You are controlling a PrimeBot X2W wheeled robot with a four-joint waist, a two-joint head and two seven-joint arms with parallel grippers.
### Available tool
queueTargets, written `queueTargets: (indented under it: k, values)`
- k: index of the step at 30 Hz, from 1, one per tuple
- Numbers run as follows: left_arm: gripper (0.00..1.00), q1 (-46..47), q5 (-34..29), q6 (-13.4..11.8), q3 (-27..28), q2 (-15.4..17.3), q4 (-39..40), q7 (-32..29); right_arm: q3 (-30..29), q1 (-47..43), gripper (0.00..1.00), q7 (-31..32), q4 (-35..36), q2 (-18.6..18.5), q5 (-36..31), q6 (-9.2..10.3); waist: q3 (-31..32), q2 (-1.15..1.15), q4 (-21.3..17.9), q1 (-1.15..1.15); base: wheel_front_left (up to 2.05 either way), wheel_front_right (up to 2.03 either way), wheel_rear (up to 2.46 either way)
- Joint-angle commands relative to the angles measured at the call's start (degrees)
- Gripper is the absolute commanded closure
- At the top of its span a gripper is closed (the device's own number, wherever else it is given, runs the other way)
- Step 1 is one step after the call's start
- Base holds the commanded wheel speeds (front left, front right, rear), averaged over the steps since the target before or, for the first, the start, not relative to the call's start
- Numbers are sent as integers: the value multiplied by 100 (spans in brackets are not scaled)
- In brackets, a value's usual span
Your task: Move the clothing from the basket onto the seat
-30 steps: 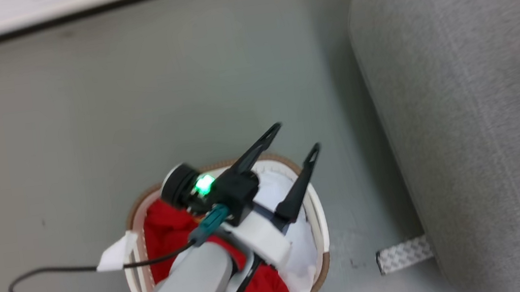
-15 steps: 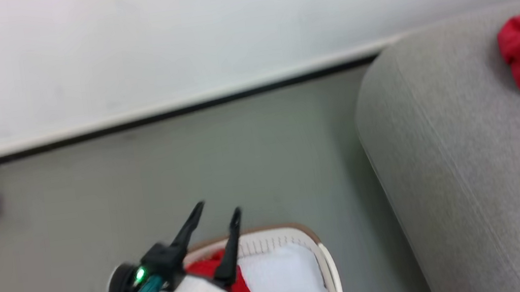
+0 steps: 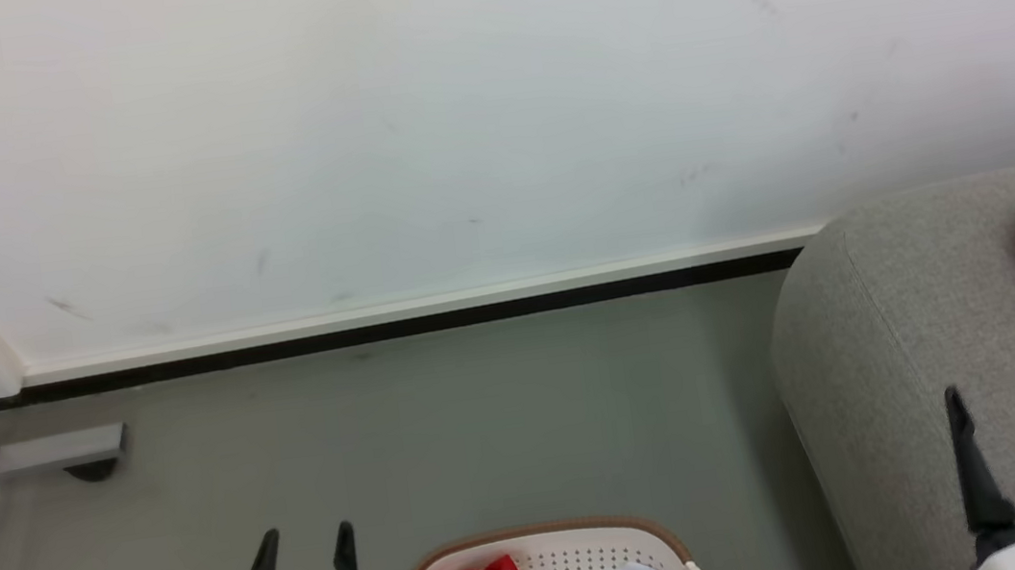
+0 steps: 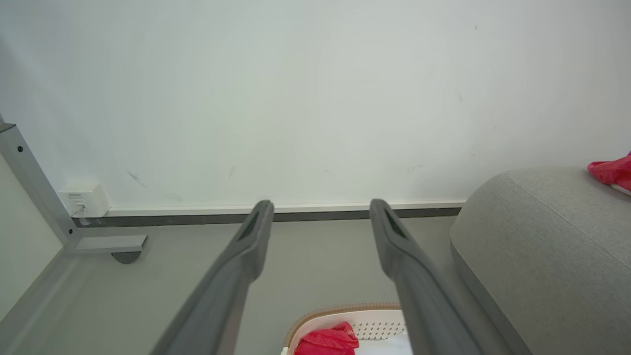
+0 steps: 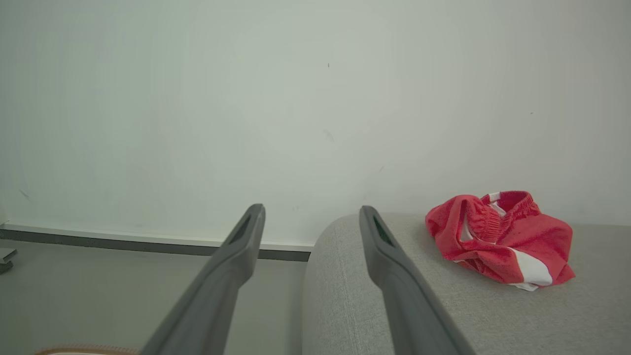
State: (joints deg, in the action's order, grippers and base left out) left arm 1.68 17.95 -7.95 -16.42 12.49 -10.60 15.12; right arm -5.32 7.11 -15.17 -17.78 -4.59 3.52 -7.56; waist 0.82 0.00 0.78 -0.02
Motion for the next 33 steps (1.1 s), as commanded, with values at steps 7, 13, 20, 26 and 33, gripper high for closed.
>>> queueTargets:
  k: [7,13,20,26,33]
  values:
    - [0,-523,-256,139,595,-277,126,5,39,-654,0,3,132,157,-57,14,178,0,98,2,0,0,0]
    - [0,-679,-492,336,916,-470,124,5,179,-846,0,3,85,166,88,14,175,0,90,2,0,0,0]
    - [0,-556,-713,614,1040,-601,92,4,211,-634,0,3,149,165,98,14,26,0,-71,2,0,0,0]
    - [0,-42,-980,1064,460,-635,-384,-142,177,-373,0,3,354,165,91,14,-457,0,-294,2,0,0,0]
    - [0,1119,-1259,1394,-232,-564,-1129,-1024,277,242,0,3,682,165,107,14,-1657,0,-695,2,0,0,0]
